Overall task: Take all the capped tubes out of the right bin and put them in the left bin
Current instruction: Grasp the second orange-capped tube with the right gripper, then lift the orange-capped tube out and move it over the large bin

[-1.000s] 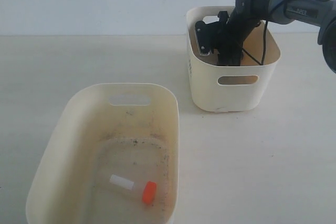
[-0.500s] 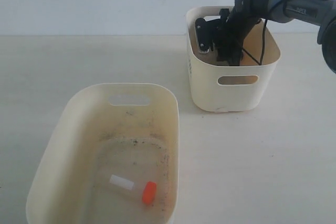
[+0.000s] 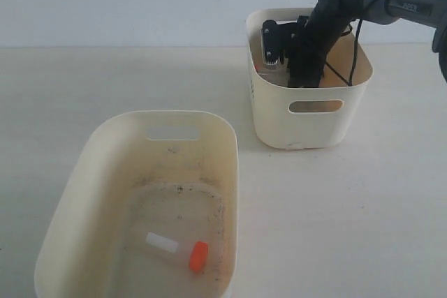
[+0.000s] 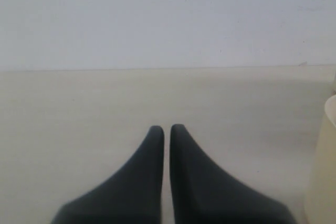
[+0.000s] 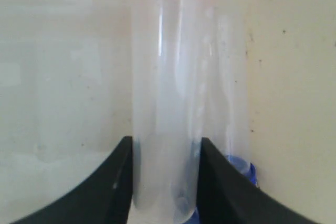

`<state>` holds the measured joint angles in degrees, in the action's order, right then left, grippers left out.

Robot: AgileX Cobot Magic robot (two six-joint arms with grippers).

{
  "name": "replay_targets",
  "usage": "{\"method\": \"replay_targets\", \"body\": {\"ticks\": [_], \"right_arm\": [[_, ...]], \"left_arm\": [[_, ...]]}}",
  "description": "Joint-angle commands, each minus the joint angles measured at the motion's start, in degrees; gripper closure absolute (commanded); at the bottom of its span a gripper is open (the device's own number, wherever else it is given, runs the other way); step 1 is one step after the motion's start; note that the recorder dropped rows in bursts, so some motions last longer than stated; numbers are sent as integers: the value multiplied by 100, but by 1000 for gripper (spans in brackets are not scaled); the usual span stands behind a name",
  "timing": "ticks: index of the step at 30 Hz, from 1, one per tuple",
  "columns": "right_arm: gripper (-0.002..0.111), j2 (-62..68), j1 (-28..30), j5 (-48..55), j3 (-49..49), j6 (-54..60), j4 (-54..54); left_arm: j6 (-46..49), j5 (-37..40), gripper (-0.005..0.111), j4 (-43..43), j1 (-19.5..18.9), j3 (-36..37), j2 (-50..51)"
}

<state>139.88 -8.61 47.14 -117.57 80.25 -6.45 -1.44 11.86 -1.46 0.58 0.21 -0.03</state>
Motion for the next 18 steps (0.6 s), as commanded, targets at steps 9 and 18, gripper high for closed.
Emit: {"method": "replay_targets", "body": {"ticks": [9,18], "right_arm": [[108,-961,4,388,23,-719,424],[108,-2218,4,2282,23,-3207,107]], "left_arm": [[-54,-26,102,36,-2,-21,3],[-54,-26,102,36,-2,-21,3]]}}
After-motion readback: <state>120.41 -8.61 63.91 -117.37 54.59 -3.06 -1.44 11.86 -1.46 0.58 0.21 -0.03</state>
